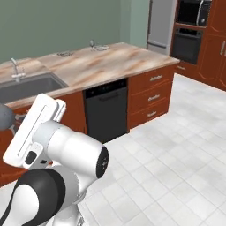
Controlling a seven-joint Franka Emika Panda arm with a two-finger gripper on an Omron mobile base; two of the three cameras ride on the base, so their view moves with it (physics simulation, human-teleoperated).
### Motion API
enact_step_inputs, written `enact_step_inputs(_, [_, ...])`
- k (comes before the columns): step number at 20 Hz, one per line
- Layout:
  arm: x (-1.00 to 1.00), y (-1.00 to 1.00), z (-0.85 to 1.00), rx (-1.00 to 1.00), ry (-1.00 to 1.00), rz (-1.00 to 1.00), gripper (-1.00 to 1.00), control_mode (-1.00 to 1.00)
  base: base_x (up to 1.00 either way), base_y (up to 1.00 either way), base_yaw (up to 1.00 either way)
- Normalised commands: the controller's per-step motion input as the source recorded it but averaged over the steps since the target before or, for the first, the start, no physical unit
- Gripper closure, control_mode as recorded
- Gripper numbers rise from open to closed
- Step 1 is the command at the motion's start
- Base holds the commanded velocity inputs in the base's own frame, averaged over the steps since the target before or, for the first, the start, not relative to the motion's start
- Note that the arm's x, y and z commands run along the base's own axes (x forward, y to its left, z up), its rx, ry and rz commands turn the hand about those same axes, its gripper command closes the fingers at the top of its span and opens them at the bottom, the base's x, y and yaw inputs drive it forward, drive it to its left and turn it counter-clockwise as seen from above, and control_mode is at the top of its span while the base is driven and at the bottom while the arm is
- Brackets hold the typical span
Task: Retrieve the wine glasses from the counter and place one next to each plate.
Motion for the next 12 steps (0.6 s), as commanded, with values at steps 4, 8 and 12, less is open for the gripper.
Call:
enact_step_inputs(4, [0.00, 0.00, 0.00, 0.00, 0.00, 0.00, 1.00, 1.00, 1.00, -0.97, 0.00])
enact_step_inputs(8, [0.00, 0.00, 0.00, 0.00, 0.00, 0.00, 1.00, 1.00, 1.00, -0.79, 0.09])
enact_step_inputs(12, [0.00, 0.00, 0.00, 0.00, 0.00, 0.00, 1.00, 1.00, 1.00, -0.64, 0.19])
